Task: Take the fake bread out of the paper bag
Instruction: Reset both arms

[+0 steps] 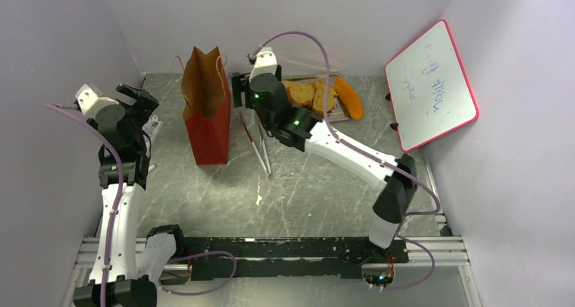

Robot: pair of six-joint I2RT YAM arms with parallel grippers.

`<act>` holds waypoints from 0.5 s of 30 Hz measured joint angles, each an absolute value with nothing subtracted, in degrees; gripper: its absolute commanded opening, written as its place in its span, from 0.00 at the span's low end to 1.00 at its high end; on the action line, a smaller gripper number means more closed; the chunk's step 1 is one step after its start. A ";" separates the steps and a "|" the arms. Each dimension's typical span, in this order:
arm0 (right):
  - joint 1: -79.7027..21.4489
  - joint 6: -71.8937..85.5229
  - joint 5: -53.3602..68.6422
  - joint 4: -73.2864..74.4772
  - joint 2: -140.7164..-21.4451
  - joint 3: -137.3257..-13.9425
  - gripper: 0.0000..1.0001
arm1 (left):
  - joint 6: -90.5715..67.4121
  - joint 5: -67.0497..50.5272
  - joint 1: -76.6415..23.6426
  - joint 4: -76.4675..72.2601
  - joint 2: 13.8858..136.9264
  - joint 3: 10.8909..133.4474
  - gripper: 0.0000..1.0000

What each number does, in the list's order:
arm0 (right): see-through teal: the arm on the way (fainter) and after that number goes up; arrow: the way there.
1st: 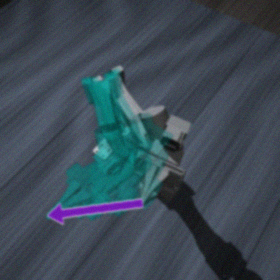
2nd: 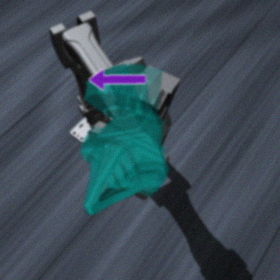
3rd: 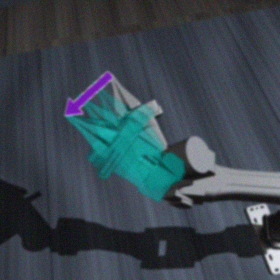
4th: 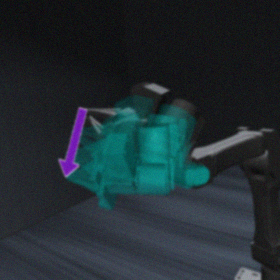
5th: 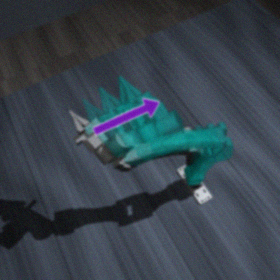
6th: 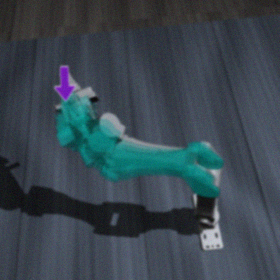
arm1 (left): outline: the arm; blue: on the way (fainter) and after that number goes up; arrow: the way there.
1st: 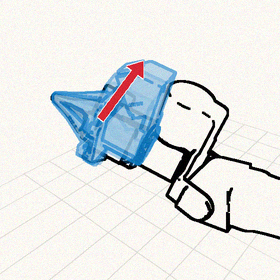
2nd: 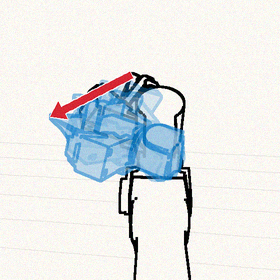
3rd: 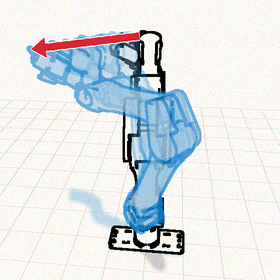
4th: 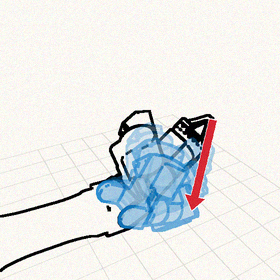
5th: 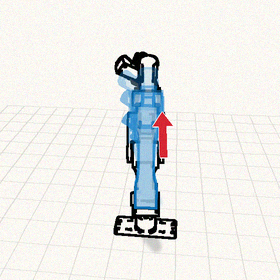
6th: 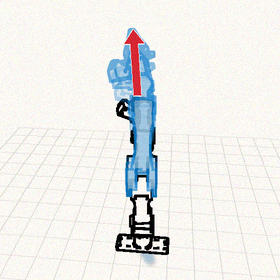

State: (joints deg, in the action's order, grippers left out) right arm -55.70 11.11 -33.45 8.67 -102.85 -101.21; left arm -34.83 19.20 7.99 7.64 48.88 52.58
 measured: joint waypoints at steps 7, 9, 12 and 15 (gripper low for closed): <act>-54.50 7.68 -40.14 -0.19 -90.56 -83.77 0.88 | -32.01 20.64 8.01 5.37 49.50 49.12 0.99; -51.44 7.84 -41.15 -2.57 -87.74 -76.90 0.91 | -30.55 20.60 8.03 3.66 50.37 47.42 0.99; -43.86 8.60 -41.78 -5.39 -86.83 -69.38 0.94 | -28.01 20.64 8.05 1.19 52.64 45.25 0.97; -37.45 9.74 -42.06 -5.85 -87.35 -64.49 1.00 | -23.81 20.82 8.05 -3.25 54.19 41.19 0.92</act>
State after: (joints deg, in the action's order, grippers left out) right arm -37.45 9.74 -42.06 -5.85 -87.35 -64.49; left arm -23.81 20.82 8.05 -3.25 54.19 41.19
